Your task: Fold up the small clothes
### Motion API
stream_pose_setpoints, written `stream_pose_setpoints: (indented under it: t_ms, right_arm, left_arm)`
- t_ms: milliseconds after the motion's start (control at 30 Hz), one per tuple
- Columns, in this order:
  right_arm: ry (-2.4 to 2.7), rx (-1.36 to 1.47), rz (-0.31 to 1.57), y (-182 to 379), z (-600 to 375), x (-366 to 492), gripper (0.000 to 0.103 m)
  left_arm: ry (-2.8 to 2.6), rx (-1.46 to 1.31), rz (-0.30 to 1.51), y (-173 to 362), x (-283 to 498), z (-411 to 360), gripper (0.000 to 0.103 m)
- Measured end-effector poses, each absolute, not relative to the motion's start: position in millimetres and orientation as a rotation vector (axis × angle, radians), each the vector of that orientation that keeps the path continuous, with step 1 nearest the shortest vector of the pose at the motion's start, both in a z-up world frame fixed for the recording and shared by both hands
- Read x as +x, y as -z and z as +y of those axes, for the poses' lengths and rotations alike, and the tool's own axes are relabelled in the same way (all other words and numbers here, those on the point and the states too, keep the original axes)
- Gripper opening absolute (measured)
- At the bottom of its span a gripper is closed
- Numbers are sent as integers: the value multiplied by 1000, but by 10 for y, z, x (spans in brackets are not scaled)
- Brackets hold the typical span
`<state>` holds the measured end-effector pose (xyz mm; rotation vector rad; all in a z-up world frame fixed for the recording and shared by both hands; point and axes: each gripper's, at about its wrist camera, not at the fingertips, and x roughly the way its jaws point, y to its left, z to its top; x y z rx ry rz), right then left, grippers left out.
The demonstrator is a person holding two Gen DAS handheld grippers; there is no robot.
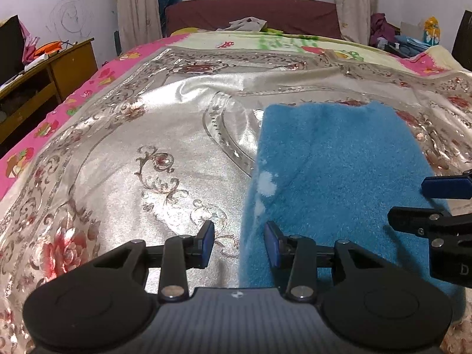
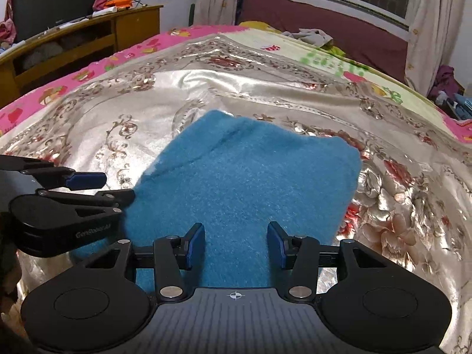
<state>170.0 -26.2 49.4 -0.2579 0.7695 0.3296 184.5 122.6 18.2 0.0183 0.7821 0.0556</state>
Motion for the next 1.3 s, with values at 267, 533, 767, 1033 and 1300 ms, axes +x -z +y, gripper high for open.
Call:
stream_pose_setpoints:
  t_ms: [267, 533, 767, 1033, 1300]
  right_arm:
    - [-307, -192, 773, -476, -546, 1600, 56]
    - [-312, 88, 859, -268, -1203, 1524, 68]
    - [-394, 305, 909, -131, -1458, 1555, 74]
    - [-447, 466, 979, 165, -1461, 1700, 74]
    - [-469, 528, 1000, 300, -1386, 1871, 80]
  left_arm:
    - [-28, 3, 770, -252, 1719, 1275, 44]
    - [49, -118, 784, -212, 1578, 1487, 44]
    - [125, -158, 793, -185, 1517, 1522, 44]
    - [143, -180, 826, 8, 1578, 1540, 50]
    - [201, -262, 820, 39, 1580, 1677, 53]
